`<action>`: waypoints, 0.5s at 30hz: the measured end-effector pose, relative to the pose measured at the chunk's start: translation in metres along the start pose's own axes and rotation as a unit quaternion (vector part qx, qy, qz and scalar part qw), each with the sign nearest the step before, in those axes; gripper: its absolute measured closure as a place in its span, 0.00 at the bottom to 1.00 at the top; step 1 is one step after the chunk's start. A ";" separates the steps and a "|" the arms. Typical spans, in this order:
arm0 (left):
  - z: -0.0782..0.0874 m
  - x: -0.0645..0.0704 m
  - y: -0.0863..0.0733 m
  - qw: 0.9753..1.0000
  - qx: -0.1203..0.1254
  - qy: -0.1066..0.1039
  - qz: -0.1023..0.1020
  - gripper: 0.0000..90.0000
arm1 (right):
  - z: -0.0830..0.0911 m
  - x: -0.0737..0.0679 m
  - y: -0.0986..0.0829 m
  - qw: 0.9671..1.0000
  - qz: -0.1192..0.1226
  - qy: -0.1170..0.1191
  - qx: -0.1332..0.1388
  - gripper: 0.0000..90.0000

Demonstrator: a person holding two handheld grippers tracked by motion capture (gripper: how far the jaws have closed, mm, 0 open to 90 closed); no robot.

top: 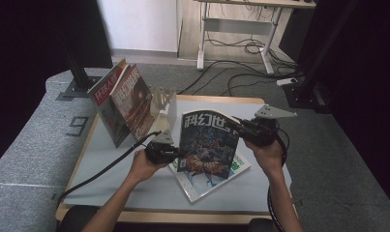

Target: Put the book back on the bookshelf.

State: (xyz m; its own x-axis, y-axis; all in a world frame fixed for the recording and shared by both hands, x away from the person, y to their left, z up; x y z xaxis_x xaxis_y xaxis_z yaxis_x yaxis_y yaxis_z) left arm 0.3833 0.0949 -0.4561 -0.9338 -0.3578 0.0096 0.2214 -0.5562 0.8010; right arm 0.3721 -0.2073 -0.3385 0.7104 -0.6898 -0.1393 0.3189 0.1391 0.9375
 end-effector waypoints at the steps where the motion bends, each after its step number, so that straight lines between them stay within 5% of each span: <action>1: 0.000 0.001 0.000 1.000 0.000 -0.002 -0.001 0.90 | 0.001 -0.001 0.000 1.000 0.003 0.004 0.001 0.87; 15: -0.002 0.001 0.025 1.000 -0.002 0.016 -0.020 0.79 | 0.000 -0.011 0.001 1.000 0.025 0.013 -0.002 0.89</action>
State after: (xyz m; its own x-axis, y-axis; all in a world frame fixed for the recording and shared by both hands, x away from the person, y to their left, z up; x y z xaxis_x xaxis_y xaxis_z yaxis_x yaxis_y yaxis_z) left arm 0.3883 0.0793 -0.4373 -0.9327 -0.3581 -0.0420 0.1846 -0.5744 0.7975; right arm 0.3647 -0.1999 -0.3364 0.7410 -0.6639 -0.1003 0.2853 0.1761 0.9421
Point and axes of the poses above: each handheld gripper's, and its own axes: z roughly backward along the jaws, y roughly out of its top, x roughly to its right, the point moved 2 cm from there along -z, roughly forward along the jaws, and after that the axes turned 3 degrees about -z, right-handed, at the moved point
